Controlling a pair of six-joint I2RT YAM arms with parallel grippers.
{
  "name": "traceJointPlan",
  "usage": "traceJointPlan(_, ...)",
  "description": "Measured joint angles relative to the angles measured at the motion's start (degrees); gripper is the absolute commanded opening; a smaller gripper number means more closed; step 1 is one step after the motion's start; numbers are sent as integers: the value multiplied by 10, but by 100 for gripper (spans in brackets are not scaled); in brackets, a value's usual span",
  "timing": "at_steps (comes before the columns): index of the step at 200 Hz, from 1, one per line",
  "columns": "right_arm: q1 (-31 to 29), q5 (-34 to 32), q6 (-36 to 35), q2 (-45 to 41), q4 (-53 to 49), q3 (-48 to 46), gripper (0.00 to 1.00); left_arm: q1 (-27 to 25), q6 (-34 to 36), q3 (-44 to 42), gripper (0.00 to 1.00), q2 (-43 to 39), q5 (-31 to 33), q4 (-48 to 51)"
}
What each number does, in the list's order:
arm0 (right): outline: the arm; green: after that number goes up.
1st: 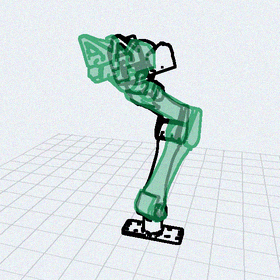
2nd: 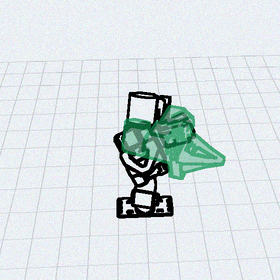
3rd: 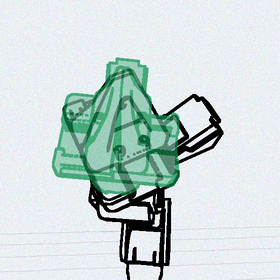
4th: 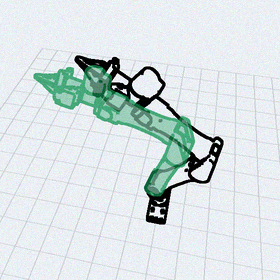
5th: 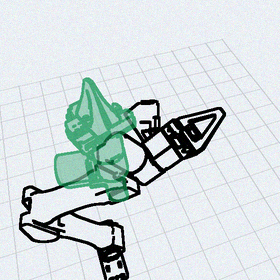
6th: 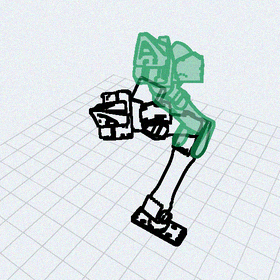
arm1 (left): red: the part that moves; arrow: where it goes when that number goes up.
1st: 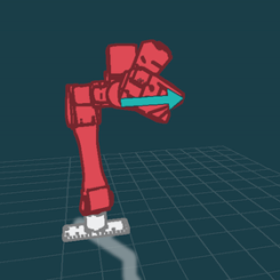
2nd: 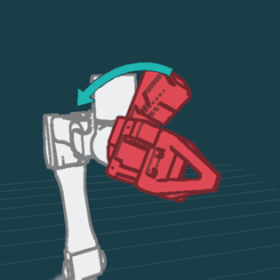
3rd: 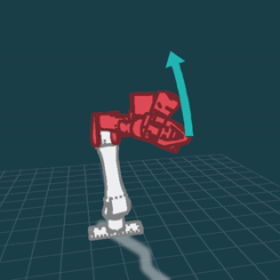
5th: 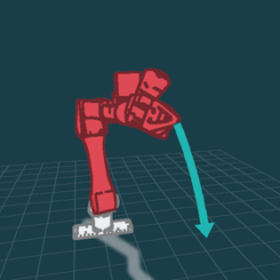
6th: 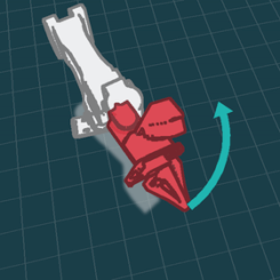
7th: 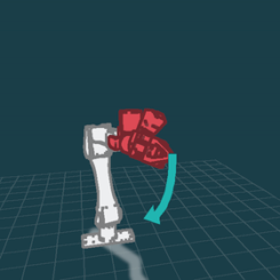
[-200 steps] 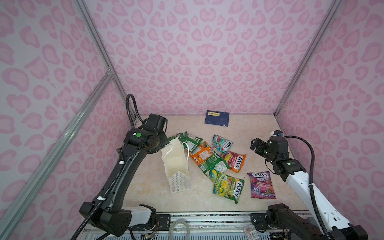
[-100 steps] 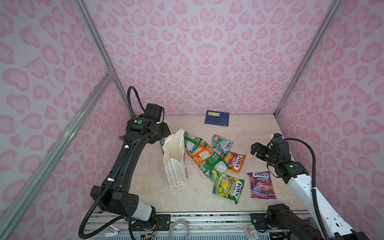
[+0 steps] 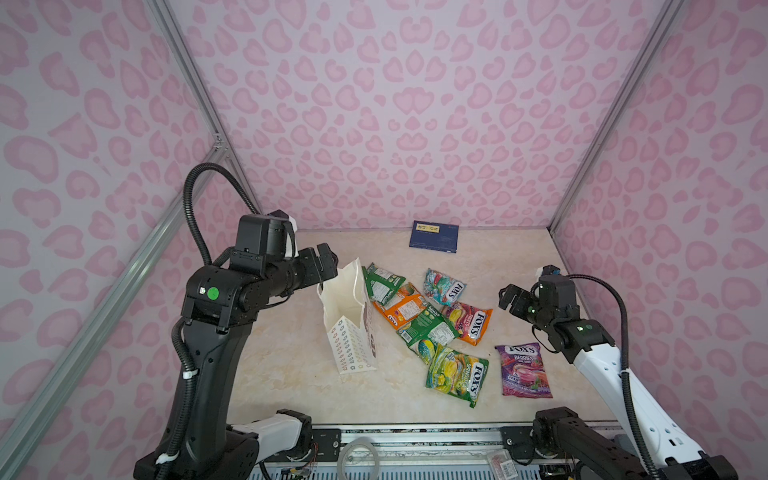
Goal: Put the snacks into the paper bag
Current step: 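Grasp the white paper bag's rim with the left gripper and stand it upright, then hold the bag with the left gripper while the right gripper reaches the purple packet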
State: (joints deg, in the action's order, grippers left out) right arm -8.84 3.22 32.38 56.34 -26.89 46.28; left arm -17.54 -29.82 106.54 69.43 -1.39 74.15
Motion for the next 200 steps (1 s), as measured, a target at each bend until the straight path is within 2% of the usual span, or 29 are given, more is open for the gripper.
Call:
traceJointPlan(36, 0, 13, 0, 8, 0, 4, 99, -20, 0, -104, 98, -80, 12, 16)
traceJointPlan(66, 0, 13, 1, -2, -2, 4, 99, -45, -1, -181, 98, -84, 12, 19)
traceJointPlan(87, 0, 13, 3, -15, -12, 4, 99, -58, -8, -204, 87, -77, 31, 19)
traceJointPlan(126, 0, 6, 11, -47, -31, -2, 99, -63, -37, -254, 54, -39, 86, -8)
traceJointPlan(144, 0, -1, 10, -58, -46, -2, 99, -64, -49, -262, 44, -35, 108, -22)
traceJointPlan(168, 0, -8, 10, -71, -75, -1, 99, -64, -57, -264, 37, -33, 122, -44)
traceJointPlan(180, 2, -11, 10, -73, -92, -1, 99, -64, -60, -268, 26, -33, 123, -57)
traceJointPlan(200, 12, -7, 13, -80, -120, -2, 99, -64, -59, -275, 15, -28, 120, -73)
